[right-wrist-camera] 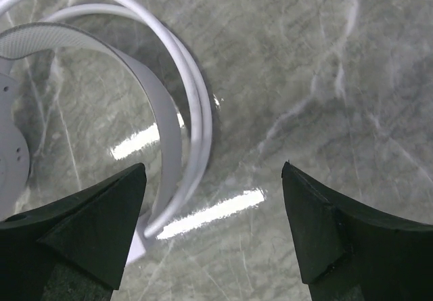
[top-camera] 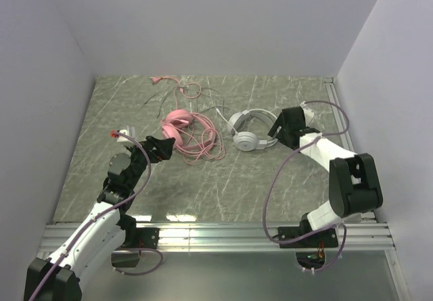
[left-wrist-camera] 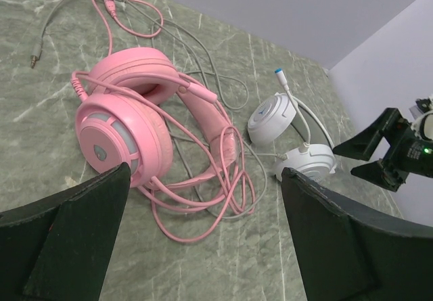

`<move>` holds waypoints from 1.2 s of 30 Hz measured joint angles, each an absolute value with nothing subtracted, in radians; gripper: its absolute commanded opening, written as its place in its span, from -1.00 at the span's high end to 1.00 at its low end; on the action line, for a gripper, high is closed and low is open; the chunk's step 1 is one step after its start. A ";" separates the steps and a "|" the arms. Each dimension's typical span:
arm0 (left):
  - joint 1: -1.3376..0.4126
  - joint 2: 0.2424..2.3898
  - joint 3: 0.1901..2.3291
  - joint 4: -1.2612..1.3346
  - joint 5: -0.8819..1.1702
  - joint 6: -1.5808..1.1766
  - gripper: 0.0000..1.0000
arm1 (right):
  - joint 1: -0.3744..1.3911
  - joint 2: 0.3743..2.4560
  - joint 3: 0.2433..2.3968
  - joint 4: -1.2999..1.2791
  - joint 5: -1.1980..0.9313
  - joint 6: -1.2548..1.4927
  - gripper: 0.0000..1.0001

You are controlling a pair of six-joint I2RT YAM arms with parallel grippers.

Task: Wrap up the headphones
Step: Grab headphones with the right arm

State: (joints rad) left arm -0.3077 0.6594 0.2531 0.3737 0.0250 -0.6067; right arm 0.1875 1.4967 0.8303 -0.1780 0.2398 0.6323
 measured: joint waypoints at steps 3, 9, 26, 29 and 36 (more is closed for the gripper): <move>-0.308 0.659 0.253 0.374 0.025 -0.607 -0.99 | 0.187 1.566 0.898 -0.206 0.239 0.615 -0.75; -0.308 0.658 0.253 0.374 0.025 -0.612 -0.99 | 0.187 1.636 0.955 -0.234 0.248 0.600 -0.64; -0.308 0.653 0.253 0.375 0.031 -0.614 -0.99 | 0.290 1.686 0.985 -0.267 0.216 0.574 -0.26; -0.308 0.653 0.253 0.377 0.044 -0.614 -0.99 | 0.346 1.641 0.923 -0.262 0.216 0.599 -0.27; -0.308 0.662 0.253 0.410 0.101 -0.614 -0.99 | 0.424 1.448 0.805 -0.276 0.190 0.660 -0.71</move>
State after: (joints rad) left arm -0.3077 0.6621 0.2531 0.4103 0.1009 -0.6136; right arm 0.4244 1.4483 0.8055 -0.2756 0.1898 0.6598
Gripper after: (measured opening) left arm 0.994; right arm 0.811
